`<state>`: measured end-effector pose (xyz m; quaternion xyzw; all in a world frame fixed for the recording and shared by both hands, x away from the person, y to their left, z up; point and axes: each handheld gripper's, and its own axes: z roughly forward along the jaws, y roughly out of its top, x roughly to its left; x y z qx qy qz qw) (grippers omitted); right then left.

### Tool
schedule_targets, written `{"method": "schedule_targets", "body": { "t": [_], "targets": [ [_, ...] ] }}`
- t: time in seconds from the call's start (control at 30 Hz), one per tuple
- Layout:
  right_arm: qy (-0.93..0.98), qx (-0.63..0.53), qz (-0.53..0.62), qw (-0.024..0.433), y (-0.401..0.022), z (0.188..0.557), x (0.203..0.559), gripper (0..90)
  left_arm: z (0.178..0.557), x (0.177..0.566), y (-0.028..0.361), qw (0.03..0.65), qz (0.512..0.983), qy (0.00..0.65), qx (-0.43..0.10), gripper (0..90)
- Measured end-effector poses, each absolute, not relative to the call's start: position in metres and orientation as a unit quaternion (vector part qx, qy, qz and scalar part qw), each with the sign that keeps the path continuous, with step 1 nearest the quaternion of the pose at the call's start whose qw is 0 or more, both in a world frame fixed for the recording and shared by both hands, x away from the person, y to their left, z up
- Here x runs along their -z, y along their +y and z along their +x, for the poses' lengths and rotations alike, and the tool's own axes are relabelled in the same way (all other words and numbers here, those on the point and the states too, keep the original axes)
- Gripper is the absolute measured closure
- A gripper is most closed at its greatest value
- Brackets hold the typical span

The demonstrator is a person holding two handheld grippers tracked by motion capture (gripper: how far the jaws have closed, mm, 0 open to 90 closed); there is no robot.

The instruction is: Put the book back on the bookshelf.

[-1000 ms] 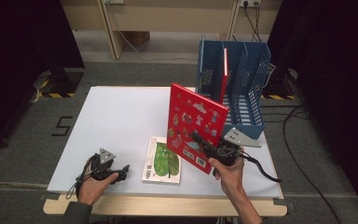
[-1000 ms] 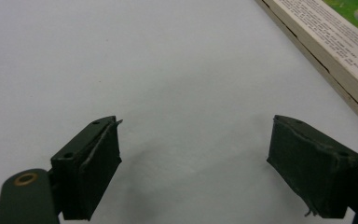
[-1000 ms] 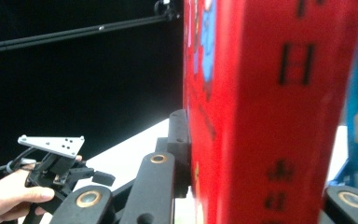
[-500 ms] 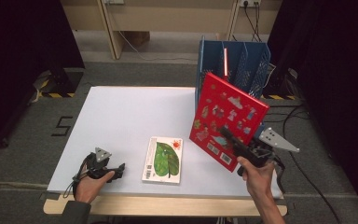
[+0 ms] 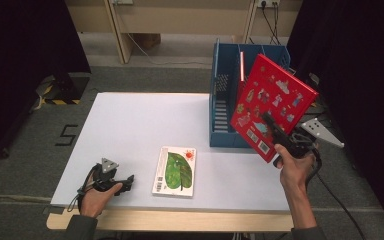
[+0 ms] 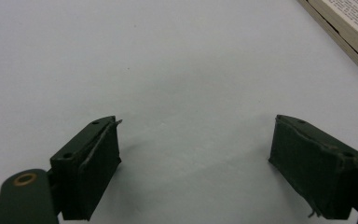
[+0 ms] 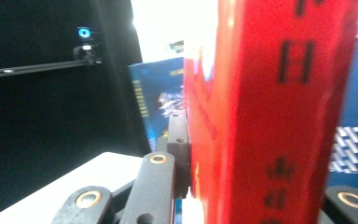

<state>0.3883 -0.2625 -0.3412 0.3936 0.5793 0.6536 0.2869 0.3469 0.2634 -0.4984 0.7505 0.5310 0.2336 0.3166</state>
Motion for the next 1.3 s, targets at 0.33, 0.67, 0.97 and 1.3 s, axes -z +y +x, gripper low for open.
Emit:
{"method": "schedule_targets", "body": {
  "t": [0.33,0.67,0.97,1.3],
  "targets": [
    [0.563,-0.627,0.423,0.334,-0.272,0.422,0.332,79.5,0.346,0.498,0.263,0.316,0.751,0.530,-0.235,14.8],
    [0.561,-0.592,0.452,0.360,-0.261,0.469,0.334,79.5,0.347,0.498,0.263,0.317,0.750,0.531,-0.236,14.8],
    [0.556,-0.567,0.484,0.368,-0.250,0.510,0.346,79.5,0.346,0.499,0.263,0.319,0.749,0.532,-0.235,15.0],
    [0.566,-0.538,0.503,0.371,-0.236,0.536,0.360,79.4,0.345,0.499,0.262,0.319,0.748,0.533,-0.233,15.1]
  ]
}}
